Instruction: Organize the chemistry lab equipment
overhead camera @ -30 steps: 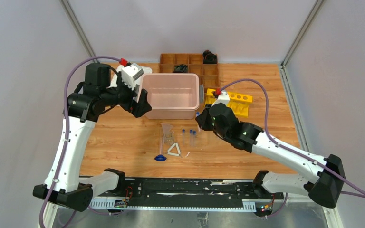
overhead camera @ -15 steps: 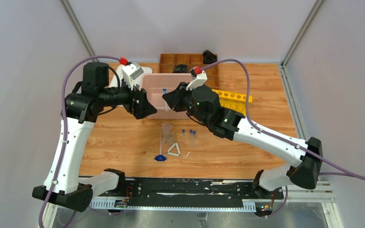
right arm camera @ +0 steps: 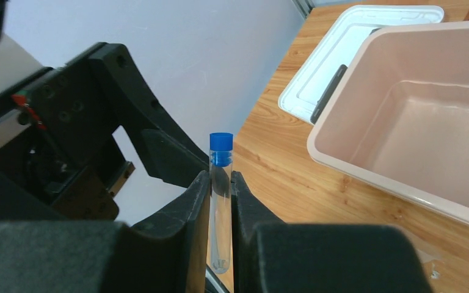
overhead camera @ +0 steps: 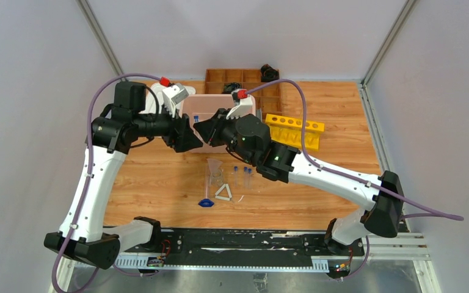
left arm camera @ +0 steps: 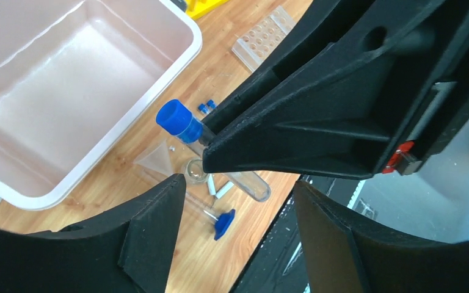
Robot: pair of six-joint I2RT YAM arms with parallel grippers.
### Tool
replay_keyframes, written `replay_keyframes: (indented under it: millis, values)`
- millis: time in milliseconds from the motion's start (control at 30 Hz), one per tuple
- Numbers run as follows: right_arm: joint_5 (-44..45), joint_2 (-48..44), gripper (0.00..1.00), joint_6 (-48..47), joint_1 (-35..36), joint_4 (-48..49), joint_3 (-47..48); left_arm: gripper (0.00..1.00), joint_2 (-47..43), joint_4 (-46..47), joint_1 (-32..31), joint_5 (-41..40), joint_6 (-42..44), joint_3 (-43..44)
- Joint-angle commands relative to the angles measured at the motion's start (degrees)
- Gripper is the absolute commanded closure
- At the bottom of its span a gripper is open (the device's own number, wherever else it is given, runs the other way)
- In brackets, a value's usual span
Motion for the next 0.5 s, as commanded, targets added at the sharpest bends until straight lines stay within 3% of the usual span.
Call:
replay_keyframes:
  millis: [0,333,467]
  values:
    - [1.96,-0.55,1.00,0.31,1.16,4.57,0.29,0.32,0.83,0.33,-0.17,1.19,0.10,-1.33]
    - [1.25,0.28,1.00,0.64,2.08,5.58,0.30,0.51,1.44,0.33,-0.17,2.99,0.30,-1.61]
    - [1.18,-0.27,1.00,0.33,2.08,4.48,0.63,0.70,1.64,0.33,-0.17,2.45,0.38,-1.80]
